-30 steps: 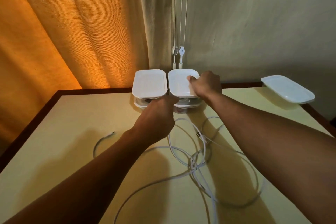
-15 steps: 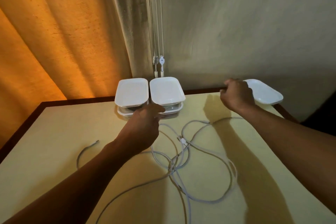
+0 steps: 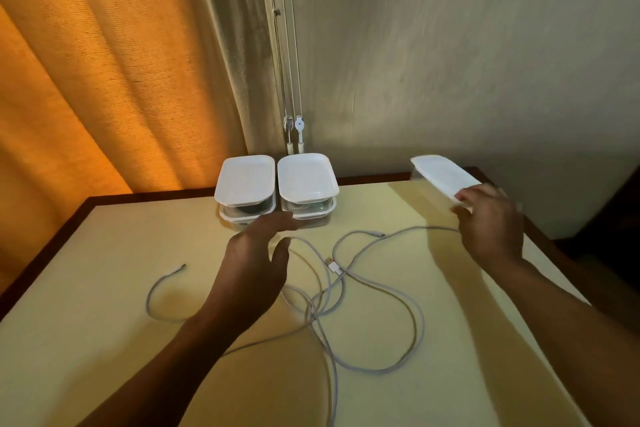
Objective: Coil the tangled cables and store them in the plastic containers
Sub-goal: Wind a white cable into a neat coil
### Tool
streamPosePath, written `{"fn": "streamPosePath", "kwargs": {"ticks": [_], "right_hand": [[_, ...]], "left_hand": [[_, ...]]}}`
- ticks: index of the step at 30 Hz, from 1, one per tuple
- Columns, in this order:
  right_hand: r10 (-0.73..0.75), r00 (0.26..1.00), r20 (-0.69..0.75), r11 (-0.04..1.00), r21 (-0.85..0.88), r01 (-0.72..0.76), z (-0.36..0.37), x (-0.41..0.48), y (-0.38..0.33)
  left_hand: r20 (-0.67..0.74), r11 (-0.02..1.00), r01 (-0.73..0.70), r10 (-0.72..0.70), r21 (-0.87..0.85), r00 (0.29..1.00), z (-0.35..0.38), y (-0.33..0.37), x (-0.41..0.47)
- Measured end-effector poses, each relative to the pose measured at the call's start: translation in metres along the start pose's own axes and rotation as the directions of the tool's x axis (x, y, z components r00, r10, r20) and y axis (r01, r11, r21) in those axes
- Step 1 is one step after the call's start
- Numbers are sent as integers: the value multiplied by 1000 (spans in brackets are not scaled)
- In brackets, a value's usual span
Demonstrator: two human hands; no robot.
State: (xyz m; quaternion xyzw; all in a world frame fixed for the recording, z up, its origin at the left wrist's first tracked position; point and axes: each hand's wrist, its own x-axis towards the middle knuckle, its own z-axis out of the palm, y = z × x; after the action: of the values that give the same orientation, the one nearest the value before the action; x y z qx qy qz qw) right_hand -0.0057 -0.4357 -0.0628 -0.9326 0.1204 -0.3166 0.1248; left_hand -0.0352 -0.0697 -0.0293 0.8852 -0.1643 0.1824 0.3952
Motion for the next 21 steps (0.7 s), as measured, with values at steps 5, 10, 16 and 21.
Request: {"fn": "streamPosePath", "kwargs": {"ticks": [5, 10, 16, 21], "right_hand": [[-203, 978, -54, 866, 456, 205, -78, -55, -88], [-379, 925, 20, 725, 627, 283, -116, -124, -147], [-312, 918, 245, 734, 676, 69, -128, -178, -198], [-320, 893, 316, 788, 612, 66, -127, -221, -248]], "left_hand": [[367, 563, 548, -410, -619, 835, -38, 39, -1], [669, 145, 715, -266, -684, 694, -95, 54, -47], [473, 155, 541, -329, -827, 817, -108, 38, -118], [487, -38, 510, -365, -859, 793, -100, 38, -141]]}}
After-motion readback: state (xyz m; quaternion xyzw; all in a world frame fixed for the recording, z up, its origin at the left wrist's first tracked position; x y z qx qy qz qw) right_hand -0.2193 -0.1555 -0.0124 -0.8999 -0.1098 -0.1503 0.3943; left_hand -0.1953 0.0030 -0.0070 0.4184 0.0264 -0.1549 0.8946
